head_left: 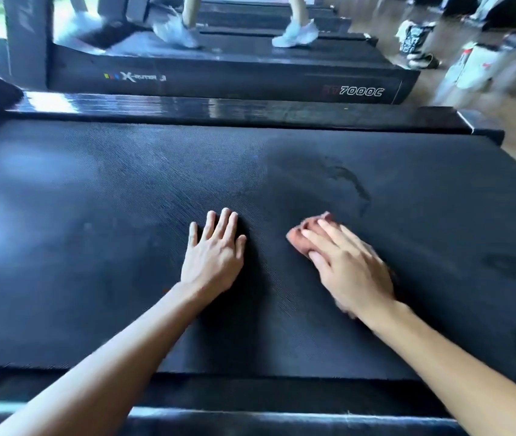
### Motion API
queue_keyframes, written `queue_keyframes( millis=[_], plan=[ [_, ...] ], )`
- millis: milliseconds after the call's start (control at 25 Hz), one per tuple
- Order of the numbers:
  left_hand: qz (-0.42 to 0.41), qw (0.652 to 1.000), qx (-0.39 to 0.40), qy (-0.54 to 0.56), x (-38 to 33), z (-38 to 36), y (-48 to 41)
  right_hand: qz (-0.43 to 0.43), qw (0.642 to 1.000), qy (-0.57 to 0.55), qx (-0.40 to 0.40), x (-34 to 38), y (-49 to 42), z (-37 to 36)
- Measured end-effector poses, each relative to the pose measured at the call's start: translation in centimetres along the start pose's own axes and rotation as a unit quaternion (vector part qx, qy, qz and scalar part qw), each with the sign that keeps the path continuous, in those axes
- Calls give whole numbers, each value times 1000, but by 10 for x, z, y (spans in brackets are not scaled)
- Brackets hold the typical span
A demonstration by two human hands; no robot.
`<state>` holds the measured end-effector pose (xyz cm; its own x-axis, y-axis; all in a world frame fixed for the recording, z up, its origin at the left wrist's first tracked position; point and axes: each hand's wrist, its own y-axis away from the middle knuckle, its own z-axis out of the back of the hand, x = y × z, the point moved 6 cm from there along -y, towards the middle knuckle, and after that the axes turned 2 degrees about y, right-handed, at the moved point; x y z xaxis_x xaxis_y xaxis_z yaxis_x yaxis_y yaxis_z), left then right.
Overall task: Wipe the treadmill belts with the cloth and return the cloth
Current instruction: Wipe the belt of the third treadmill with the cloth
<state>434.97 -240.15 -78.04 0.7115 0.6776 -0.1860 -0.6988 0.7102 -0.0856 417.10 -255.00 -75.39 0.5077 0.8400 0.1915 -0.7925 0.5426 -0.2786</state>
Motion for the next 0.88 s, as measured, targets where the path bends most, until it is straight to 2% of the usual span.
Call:
queue_keyframes(
  millis=[80, 160, 240, 280, 360, 440, 480, 560, 640, 680, 720, 840, 880],
  plan=[
    [4, 1000, 6, 0, -1, 1, 1, -3, 1000, -2, -26, 39, -3, -3],
    [7, 1000, 4, -2, -1, 2, 1, 97, 995, -7, -16, 64, 33, -4],
    [9, 1000, 9, 1, -1, 4, 1, 172, 985, -11, 6, 50, 79, 11],
    [11, 1000, 12, 3, -1, 5, 2, 177, 984, -2, 14, 33, 84, 17],
    [16, 1000, 17, 8, -2, 5, 8, 104, 995, 6, 8, 5, 64, 23],
    [20, 1000, 20, 10, -4, 6, 12, 24, 1000, -13, -7, 18, 45, 15],
    [19, 1000, 18, 12, -5, 6, 14, 29, 999, -16, -20, 37, 46, 9],
    [16, 1000, 1, 19, -5, 8, 15, 163, 986, -25, -22, 65, 73, 7],
    [20, 1000, -11, 21, -3, 9, 13, 312, 950, -28, 8, 47, 96, 16],
    [25, 999, -8, 18, -2, 8, 12, 345, 938, -19, 19, 28, 96, 20],
    [32, 999, -8, 13, -4, 7, 13, 335, 942, -10, 26, 10, 85, 23],
    [35, 999, -20, 15, -27, 4, 14, 169, 986, -9, 1, -11, 50, 21],
    [31, 999, -27, 19, -39, 2, 13, 172, 985, -5, -13, -6, 51, 20]
  ],
)
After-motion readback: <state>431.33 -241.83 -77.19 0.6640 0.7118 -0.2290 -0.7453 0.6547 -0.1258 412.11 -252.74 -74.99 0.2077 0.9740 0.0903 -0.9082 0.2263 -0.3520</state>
